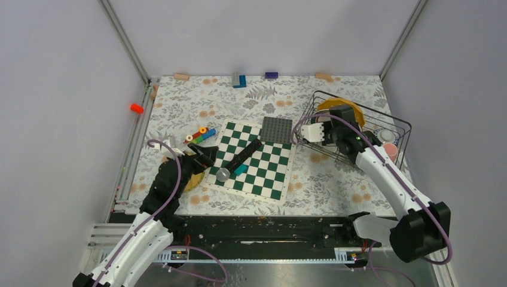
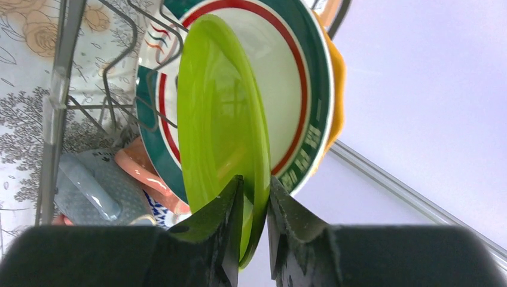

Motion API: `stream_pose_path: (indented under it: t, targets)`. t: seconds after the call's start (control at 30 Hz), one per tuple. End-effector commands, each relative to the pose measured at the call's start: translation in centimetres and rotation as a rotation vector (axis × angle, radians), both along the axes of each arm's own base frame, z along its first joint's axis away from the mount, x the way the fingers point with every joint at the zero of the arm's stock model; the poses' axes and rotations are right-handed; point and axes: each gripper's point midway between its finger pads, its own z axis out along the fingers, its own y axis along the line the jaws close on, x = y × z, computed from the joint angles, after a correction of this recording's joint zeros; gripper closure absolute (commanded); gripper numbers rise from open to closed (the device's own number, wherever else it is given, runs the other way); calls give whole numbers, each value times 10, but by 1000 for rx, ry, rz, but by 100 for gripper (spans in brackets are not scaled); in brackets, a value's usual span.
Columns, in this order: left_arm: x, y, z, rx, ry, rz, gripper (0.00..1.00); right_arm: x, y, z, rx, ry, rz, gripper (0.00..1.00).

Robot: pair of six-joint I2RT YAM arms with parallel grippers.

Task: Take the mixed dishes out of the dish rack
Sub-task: Pick up the plate from the dish rack.

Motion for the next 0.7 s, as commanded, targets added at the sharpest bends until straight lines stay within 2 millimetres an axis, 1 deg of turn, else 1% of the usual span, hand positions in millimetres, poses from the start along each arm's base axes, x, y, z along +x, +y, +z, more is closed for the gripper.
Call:
stream_pose_path:
  t: [0.0,0.17,0.23,0.37,0.43,0.57,0.6,0.67]
  targets:
    - [-2,-5,25,-40,-75,-26,1,-1,-2,34,-36,-111,59,100]
    - [-7,-7,26,-55,-79,-47,1,-14,15,48,7,-150,147,100]
    - [-8,-9,26,-60,-79,-57,1,-22,24,56,46,-160,188,100]
    - [-11,-10,25,-64,-74,-70,1,-38,42,64,120,-142,260,100]
    - [-14,-10,21,-57,-58,-77,1,-43,45,65,122,-134,271,100]
    - [-17,-7,20,-50,-51,-71,1,-44,41,66,122,-128,242,100]
    - [-18,-6,20,-51,-53,-65,1,-43,42,69,134,-134,235,100]
    - [-19,-5,21,-58,-58,-60,1,-40,47,84,185,-174,232,100]
